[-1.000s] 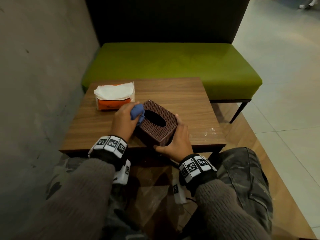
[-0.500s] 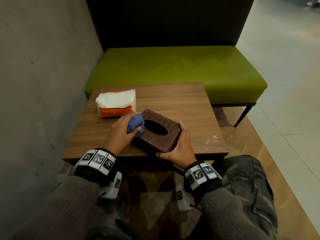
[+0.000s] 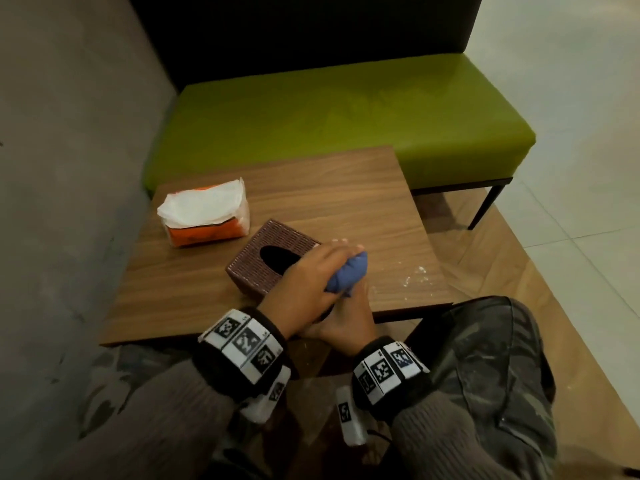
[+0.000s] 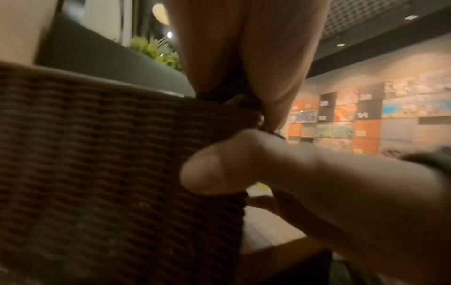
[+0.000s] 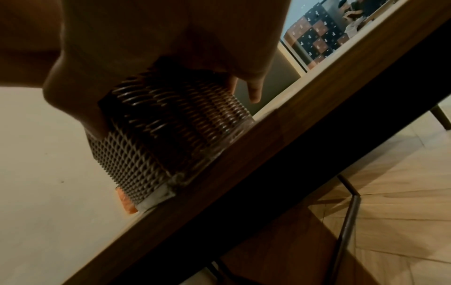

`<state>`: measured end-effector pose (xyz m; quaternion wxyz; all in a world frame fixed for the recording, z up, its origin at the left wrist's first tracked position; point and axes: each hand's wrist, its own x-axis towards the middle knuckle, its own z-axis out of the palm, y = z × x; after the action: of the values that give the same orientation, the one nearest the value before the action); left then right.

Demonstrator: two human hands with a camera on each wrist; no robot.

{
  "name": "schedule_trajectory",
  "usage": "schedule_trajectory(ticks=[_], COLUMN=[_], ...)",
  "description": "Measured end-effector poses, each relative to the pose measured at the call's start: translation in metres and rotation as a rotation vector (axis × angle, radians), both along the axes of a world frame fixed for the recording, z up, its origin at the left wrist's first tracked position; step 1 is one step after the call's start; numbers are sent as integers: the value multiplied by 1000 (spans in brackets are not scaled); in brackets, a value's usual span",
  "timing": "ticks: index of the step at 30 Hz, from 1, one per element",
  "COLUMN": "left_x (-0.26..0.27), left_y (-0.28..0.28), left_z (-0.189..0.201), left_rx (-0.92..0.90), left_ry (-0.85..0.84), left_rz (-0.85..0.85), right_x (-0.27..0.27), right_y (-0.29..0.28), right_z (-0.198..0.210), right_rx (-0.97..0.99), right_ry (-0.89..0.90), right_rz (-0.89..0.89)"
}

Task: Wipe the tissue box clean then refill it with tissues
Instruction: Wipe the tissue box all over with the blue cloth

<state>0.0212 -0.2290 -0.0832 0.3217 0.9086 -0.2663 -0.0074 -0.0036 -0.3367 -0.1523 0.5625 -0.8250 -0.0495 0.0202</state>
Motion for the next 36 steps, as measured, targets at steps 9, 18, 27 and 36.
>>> schedule_trajectory(ticks=[9,18,27,36], left_x=[32,-15,-6,7], left_y=[77,45,40,62], left_z=[17,10,21,31], left_rx=[78,159,292,357], left_ry=[23,-8,36,95], left_rz=[534,455,307,217], right_x=[8,6,5,6], right_y=[-4,-3,-2,-3], right_z=[7,12,13,17], right_rx=[-182,-236,-254,-307], right_ry=[-33,-13,5,-10], right_rz=[8,12,-9,27])
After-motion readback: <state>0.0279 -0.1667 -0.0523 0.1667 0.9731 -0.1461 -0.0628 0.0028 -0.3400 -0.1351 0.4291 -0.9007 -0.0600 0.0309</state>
